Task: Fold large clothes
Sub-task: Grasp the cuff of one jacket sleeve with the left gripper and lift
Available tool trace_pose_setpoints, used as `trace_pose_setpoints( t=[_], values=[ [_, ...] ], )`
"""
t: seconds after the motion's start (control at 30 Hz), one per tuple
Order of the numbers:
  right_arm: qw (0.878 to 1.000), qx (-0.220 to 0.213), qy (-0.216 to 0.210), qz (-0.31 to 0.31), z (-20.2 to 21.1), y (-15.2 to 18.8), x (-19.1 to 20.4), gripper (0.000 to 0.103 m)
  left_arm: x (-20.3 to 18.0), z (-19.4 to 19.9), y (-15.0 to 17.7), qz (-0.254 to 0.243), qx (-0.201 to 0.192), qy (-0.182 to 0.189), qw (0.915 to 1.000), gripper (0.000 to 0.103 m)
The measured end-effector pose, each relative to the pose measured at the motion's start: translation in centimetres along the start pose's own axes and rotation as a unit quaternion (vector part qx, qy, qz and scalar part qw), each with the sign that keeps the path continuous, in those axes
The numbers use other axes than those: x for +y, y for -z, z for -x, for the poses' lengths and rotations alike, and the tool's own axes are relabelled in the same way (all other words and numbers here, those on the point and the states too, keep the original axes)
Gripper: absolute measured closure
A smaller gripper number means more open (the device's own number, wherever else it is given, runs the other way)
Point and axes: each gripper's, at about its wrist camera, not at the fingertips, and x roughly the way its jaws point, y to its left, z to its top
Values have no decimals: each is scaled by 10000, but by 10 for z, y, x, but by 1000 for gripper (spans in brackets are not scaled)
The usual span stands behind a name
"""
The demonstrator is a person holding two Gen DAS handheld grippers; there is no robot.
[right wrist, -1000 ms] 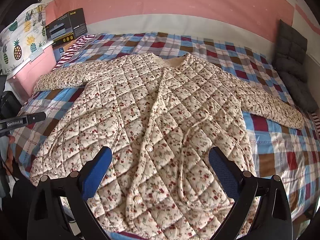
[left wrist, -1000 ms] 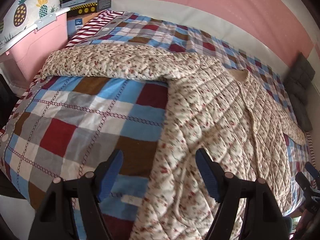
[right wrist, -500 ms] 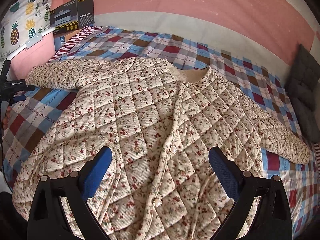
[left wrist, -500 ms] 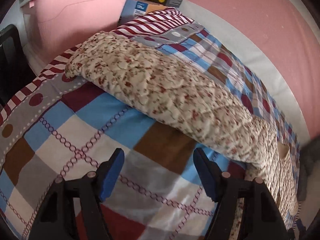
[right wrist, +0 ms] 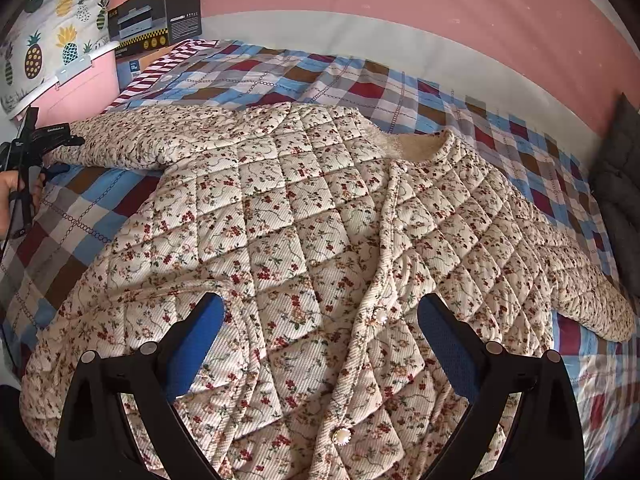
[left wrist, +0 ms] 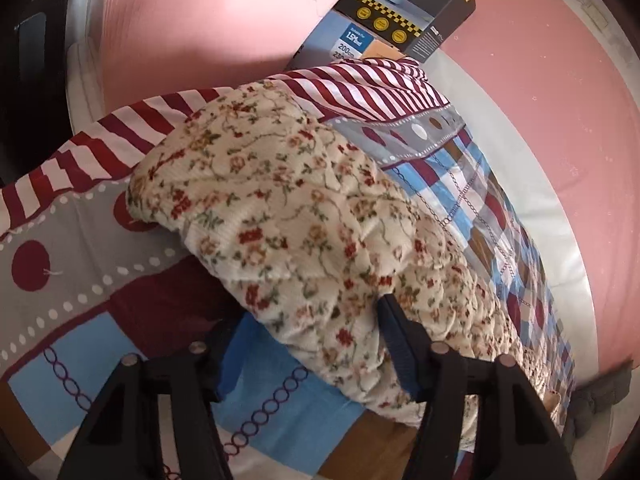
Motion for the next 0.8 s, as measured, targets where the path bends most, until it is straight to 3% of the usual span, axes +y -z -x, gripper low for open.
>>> trace_pose_setpoints(
  t=[0.03, 0.13, 0.23, 0.33, 0.5, 0.6, 0.8],
  values=[
    [10000, -3, -11, -10, 0, 0, 0, 5, -2, -1, -1, -51, -23, -108, 9999, 63],
    [10000, 0, -31, -82, 3, 3, -3, 5, -17, 2, -3, -511, -88, -360, 9980, 81],
    [9999, 10, -41, -155, 6, 7, -7, 5, -41, 20, -4, -1005, -333, -509, 9931, 86],
    [9997, 19, -63, -234, 10, 11, -13, 5, -68, 50, -6, -1299, -584, -354, 9892, 88],
    [9989, -29, -90, -467, 21, 15, -29, 5, -142, 109, 5, -2107, -902, 238, 9731, 88],
    [9979, -69, -69, -639, 29, 19, -43, 5, -194, 141, 24, -2593, -963, 688, 9585, 88],
    [9949, -145, 12, -1002, 46, 32, -79, 5, -285, 160, 87, -3335, -616, 1556, 9278, 88]
  ],
)
